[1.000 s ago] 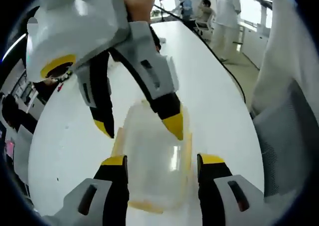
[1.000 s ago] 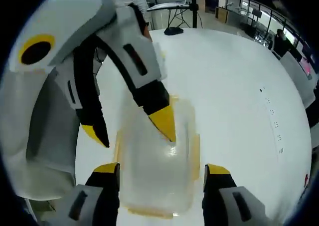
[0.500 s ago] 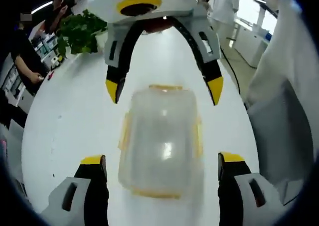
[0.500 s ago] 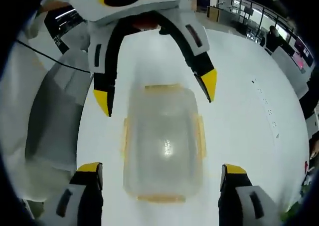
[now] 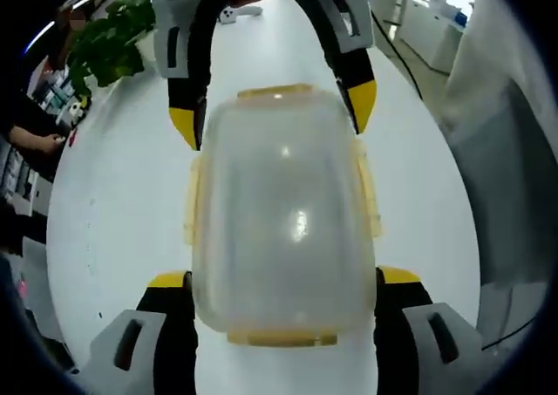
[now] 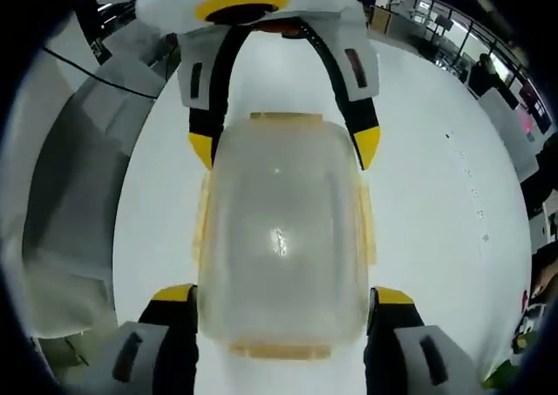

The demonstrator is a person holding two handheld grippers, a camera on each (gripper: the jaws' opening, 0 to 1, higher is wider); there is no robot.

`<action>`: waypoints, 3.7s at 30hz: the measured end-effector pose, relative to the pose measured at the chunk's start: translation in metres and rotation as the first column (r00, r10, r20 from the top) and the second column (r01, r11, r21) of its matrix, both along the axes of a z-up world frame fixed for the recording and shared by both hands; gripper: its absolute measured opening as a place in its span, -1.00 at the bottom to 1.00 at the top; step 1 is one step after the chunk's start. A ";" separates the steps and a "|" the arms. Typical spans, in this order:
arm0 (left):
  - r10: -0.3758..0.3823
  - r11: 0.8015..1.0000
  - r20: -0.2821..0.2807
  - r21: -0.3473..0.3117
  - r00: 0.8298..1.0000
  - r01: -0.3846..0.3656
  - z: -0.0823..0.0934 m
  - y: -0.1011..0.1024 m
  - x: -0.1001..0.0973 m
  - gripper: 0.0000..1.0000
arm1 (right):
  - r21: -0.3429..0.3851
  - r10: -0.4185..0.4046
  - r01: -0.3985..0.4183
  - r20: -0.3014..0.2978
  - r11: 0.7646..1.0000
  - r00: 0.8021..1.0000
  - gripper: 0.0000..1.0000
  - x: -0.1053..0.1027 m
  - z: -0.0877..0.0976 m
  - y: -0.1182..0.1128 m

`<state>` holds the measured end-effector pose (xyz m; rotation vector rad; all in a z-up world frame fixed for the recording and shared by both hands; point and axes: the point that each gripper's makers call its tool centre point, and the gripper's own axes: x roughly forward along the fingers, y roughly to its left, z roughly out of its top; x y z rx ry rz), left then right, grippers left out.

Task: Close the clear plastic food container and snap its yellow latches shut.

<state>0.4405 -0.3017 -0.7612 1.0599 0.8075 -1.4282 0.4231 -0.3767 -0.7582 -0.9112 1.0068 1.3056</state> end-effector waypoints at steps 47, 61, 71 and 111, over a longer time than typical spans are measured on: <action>0.105 0.994 0.003 0.040 0.994 -0.105 -0.001 0.180 -0.025 0.61 | 0.004 0.100 -0.100 -0.004 0.995 0.995 0.53 -0.017 0.000 0.176; 0.090 0.996 0.002 0.027 0.996 -0.090 -0.003 0.190 0.000 0.61 | -0.021 0.089 -0.090 -0.011 0.996 0.996 0.54 0.006 -0.002 0.186; 0.096 0.995 0.001 0.036 0.995 -0.096 -0.003 0.194 0.033 0.62 | -0.017 0.100 -0.100 -0.012 0.995 0.995 0.54 0.040 -0.002 0.189; 0.180 0.984 -0.006 0.001 0.984 -0.180 0.015 0.206 0.062 0.99 | -0.026 0.020 -0.020 0.005 0.999 1.000 0.98 0.070 0.010 0.188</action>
